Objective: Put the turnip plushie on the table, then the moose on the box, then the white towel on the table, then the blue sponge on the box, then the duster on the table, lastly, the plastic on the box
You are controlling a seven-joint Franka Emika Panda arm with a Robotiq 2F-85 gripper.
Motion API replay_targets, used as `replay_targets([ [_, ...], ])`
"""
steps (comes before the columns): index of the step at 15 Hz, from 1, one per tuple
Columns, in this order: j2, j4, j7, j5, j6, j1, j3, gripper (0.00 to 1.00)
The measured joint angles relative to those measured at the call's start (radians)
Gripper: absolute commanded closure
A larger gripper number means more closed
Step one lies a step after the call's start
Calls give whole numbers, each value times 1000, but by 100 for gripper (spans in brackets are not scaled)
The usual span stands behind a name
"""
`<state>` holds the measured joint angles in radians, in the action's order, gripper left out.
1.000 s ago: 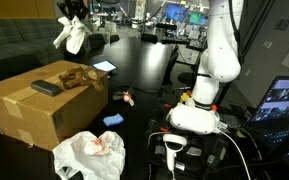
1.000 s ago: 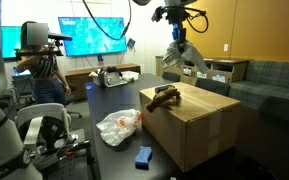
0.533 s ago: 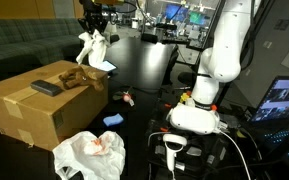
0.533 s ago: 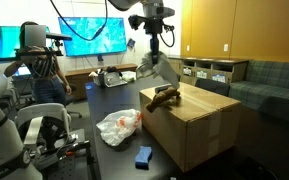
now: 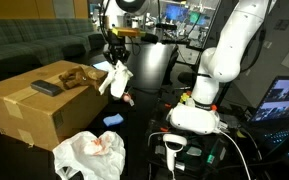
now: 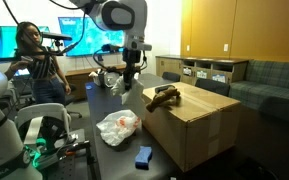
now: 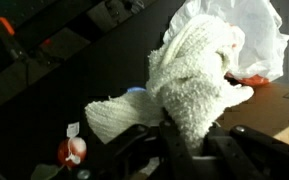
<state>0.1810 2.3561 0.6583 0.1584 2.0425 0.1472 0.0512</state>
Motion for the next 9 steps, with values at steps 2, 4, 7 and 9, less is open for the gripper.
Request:
replay_targets([
  [2,19,134,3,66,83,-12,0,95],
  [4,14,251,6,132,172,-28,0,95],
  [7,-35,355,8,242,281,-57,-3,95],
  [9,-91,377,8,319,334,-76,-11,95],
])
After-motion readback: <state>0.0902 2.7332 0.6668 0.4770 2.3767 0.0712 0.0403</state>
